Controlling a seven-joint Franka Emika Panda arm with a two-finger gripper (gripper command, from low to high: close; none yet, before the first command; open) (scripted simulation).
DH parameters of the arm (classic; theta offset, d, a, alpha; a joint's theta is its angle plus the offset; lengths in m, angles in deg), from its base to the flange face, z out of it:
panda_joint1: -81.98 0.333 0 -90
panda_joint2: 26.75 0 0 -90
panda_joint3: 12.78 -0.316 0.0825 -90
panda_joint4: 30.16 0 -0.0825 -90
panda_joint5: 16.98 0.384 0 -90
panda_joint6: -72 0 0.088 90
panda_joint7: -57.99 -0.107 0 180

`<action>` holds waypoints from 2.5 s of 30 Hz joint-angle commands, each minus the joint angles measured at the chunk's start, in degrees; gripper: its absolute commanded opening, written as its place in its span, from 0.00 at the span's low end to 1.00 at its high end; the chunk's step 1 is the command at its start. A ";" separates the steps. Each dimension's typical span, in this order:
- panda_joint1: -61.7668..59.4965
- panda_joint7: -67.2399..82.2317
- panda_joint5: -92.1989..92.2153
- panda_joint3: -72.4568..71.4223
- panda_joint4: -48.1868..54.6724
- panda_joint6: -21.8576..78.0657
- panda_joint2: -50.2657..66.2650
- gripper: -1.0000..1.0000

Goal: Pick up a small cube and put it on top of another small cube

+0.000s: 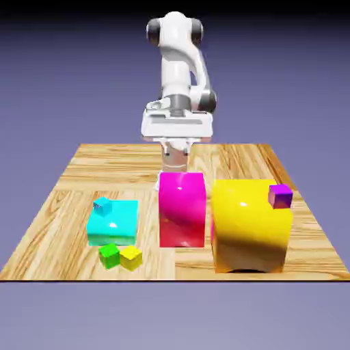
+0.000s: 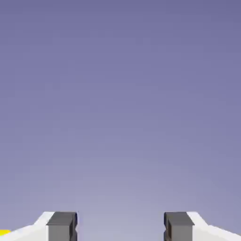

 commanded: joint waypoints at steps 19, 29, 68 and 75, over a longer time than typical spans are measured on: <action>0.22 -1.36 19.19 19.32 32.51 41.46 39.46 0.50; 0.34 -2.08 29.28 29.49 49.62 63.28 60.22 0.50; 9.78 25.30 3.99 9.97 62.35 82.62 59.37 0.00; 13.69 37.71 -12.89 -4.56 59.43 80.71 49.71 0.00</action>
